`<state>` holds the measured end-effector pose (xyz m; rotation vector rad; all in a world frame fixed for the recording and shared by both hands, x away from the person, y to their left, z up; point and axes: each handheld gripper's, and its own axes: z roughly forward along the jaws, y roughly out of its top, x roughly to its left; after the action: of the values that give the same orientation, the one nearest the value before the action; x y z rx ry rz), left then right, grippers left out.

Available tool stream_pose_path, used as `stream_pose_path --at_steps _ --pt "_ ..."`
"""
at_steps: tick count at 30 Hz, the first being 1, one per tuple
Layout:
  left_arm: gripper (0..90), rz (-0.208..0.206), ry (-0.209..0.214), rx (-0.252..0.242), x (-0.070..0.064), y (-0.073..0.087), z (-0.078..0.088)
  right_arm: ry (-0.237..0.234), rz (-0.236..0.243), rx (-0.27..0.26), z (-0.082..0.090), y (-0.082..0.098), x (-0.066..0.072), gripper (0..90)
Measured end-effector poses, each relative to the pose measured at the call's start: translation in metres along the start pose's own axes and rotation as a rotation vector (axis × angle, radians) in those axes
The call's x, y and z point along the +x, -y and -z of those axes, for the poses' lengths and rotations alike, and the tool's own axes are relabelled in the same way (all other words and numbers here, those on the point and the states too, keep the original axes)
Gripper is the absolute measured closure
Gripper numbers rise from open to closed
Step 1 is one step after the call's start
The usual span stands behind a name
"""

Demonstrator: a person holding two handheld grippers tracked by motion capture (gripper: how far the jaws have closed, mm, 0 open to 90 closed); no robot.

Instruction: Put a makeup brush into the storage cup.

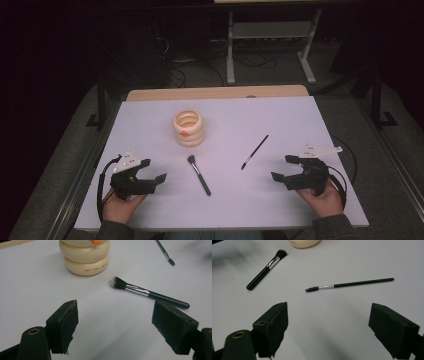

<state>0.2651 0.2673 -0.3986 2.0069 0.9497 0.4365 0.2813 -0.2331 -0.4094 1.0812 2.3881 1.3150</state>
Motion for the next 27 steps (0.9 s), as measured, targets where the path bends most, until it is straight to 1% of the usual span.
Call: stream_pose_path --at_steps 1,2,4,6,8,11,13,14,15,16,19,21,23,24,27 --pt "20.9 -0.008 0.001 0.005 0.0 0.0 0.0 -0.004 0.006 -0.002 -0.001 -0.001 0.001 15.1" --pt "20.9 0.001 0.001 0.006 -0.001 0.0 0.0 -0.007 0.006 0.0 -0.001 -0.002 0.003 15.0" --pt "20.9 -0.011 0.006 0.005 -0.001 0.0 -0.001 -0.009 0.013 0.001 -0.004 -0.004 0.006 15.0" --pt "20.9 -0.007 0.007 -0.001 -0.002 0.0 -0.001 -0.016 0.019 0.001 -0.006 -0.007 0.009 15.1" --pt "20.9 -0.009 0.007 0.001 -0.002 0.0 -0.001 -0.01 0.027 0.003 -0.008 -0.01 0.013 15.1" --pt "20.9 -0.012 0.007 0.001 -0.002 0.0 -0.001 -0.015 0.035 0.009 -0.012 -0.014 0.017 15.1" --pt "20.9 -0.013 0.004 0.003 -0.004 0.0 -0.001 -0.013 0.033 0.025 -0.014 -0.018 0.019 15.1" --pt "20.8 -0.026 0.002 0.003 -0.004 -0.001 -0.001 -0.013 0.038 0.029 -0.016 -0.02 0.019 15.1" --pt "20.8 -0.025 0.004 0.008 -0.005 -0.001 -0.001 -0.018 0.033 0.032 -0.017 -0.023 0.02 15.1" --pt "20.8 -0.008 0.007 -0.001 -0.006 -0.001 -0.002 -0.024 0.026 0.035 -0.018 -0.026 0.021 15.1" --pt "20.8 -0.03 0.009 -0.002 -0.006 -0.002 -0.002 -0.038 0.033 0.045 -0.024 -0.034 0.026 15.1" --pt "20.8 -0.019 0.01 0.004 -0.007 -0.002 -0.002 -0.048 0.034 0.058 -0.028 -0.04 0.032 15.1" --pt "20.8 -0.02 0.011 0.003 -0.007 -0.002 -0.002 -0.063 0.043 0.072 -0.033 -0.048 0.038 15.1" --pt "20.8 -0.031 0.013 0.001 -0.007 -0.002 -0.002 -0.064 0.044 0.087 -0.035 -0.052 0.041 15.1" --pt "20.8 -0.032 0.013 -0.002 -0.007 -0.003 -0.002 -0.048 0.053 0.119 -0.046 -0.064 0.05 16.0"
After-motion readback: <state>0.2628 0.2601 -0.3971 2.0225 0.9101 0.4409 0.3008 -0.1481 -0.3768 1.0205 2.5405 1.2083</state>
